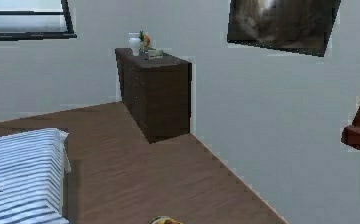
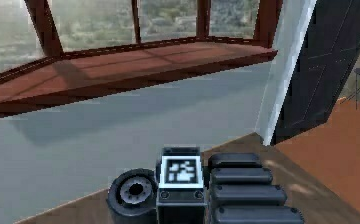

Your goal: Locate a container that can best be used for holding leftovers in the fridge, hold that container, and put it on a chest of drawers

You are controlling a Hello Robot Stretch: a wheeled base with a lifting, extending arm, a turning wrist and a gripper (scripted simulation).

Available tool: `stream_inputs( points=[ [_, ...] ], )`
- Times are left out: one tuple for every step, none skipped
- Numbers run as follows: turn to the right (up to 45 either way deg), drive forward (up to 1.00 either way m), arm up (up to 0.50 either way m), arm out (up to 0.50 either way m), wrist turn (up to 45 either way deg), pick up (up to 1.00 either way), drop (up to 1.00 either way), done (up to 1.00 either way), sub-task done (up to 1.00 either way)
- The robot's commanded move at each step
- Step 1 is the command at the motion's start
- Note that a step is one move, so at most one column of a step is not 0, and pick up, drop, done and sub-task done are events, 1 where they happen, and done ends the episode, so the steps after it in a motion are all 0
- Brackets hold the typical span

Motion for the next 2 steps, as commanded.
stream_inputs(
  points=[
    [0.0,0.05,0.00,0.00,0.0,0.00,0.00,0.00,0.00],
    [-21.0,0.00,0.00,0.00,0.0,0.00,0.00,0.00,0.00]
  ],
)
